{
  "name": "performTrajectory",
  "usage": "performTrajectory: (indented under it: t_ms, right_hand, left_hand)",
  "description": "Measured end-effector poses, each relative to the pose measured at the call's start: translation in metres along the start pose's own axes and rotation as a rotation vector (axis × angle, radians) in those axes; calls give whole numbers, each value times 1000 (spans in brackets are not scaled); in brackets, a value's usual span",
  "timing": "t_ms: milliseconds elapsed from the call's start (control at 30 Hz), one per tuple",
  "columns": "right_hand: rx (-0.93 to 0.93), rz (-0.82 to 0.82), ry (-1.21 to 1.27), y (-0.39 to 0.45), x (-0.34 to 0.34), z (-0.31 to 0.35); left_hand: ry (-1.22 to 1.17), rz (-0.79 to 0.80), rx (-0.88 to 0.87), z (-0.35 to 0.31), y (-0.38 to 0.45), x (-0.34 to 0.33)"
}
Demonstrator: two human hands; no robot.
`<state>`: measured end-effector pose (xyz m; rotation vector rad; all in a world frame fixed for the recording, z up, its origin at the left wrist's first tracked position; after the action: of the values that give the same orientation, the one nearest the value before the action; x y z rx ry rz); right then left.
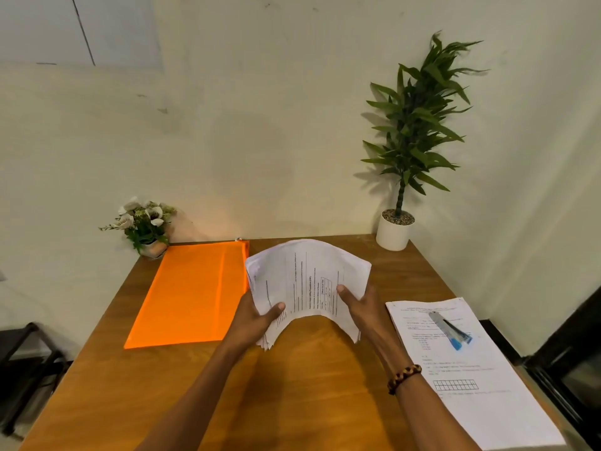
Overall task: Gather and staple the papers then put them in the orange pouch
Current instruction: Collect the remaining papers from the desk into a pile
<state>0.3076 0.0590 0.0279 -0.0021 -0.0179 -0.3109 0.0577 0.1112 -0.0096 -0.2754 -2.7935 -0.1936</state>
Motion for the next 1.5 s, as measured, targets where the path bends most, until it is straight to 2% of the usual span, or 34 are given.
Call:
performTrajectory:
  t_ms: [233, 467, 533, 733, 800, 933, 1067, 1167, 1300, 1433, 1500]
  right_hand:
    - [24, -19, -71, 1, -1, 8]
    - [58, -43, -46, -2, -7, 9]
    - [52, -58, -36, -1, -8, 3]
    - [11, -84, -67, -3, -10, -20]
    - [-4, -116, -103, -1, -6, -21]
    - [-10, -143, -157, 1, -2, -18]
    - [-13, -137, -224, 2, -1, -17]
    - [-15, -147, -239, 1, 1, -16]
    - [19, -150, -282, -1, 4, -13]
    - [-20, -132, -227, 5, 12, -18]
    - [-82, -136, -75, 7, 15, -28]
  left_hand:
    - [-117, -112, -55, -34, 4, 17]
    - [-104, -107, -98, -38, 2, 6]
    - [-77, -76, -93, -30, 1, 3]
    - [102, 172, 59, 23, -4, -10]
    - [137, 178, 51, 23, 0, -5]
    - [116, 65, 22, 15, 7, 10]
    - [209, 84, 56, 21, 5, 10]
    - [131, 56, 24, 13, 5, 15]
    - [147, -20, 82, 18, 12, 26]
    - [-140, -320, 274, 27, 5, 59]
    - [-351, -329, 368, 37, -3, 57]
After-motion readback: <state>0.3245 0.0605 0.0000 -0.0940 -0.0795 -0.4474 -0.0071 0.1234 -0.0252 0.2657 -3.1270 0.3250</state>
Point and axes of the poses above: each hand's wrist, its own y-axis towards the middle knuckle, its own x-axis out of the back of the hand, z = x × y, the point moved 9 cm from there along y, towards the middle knuckle, and after that the axes turned 7 degrees about y, right-handed, at the moved point
